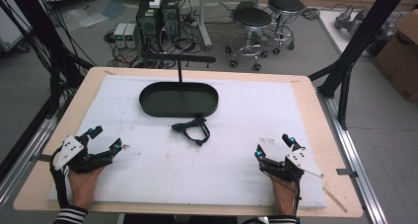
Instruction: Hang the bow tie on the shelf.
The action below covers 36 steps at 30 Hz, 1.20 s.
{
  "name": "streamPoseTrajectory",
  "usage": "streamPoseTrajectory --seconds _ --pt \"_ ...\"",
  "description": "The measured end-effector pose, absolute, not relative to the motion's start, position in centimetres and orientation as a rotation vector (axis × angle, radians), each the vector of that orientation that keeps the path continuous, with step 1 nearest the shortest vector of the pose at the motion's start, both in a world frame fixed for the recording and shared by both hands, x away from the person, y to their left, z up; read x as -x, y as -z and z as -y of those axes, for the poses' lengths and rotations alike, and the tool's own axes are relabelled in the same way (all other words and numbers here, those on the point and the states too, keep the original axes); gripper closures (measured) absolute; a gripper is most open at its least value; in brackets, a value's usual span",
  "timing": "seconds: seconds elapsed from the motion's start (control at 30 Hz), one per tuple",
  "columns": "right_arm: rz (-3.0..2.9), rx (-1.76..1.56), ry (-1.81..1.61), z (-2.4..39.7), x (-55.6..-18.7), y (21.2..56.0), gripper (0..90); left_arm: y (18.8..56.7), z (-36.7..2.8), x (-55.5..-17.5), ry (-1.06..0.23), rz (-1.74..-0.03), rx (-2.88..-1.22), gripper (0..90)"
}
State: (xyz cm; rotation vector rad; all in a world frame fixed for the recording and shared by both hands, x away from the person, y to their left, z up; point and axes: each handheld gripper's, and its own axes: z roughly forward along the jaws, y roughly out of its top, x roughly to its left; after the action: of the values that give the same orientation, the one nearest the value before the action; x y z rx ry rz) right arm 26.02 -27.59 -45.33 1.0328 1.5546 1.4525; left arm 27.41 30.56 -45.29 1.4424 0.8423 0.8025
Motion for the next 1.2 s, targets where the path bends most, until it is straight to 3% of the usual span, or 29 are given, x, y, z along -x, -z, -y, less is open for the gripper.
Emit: streamPoseTrajectory --seconds 1.2 --pt "-1.556 -1.021 -1.44 27.39 -25.93 45.33 3.2 44.91 -30.89 -28.18 -0.73 -0.859 -1.48 14.9"
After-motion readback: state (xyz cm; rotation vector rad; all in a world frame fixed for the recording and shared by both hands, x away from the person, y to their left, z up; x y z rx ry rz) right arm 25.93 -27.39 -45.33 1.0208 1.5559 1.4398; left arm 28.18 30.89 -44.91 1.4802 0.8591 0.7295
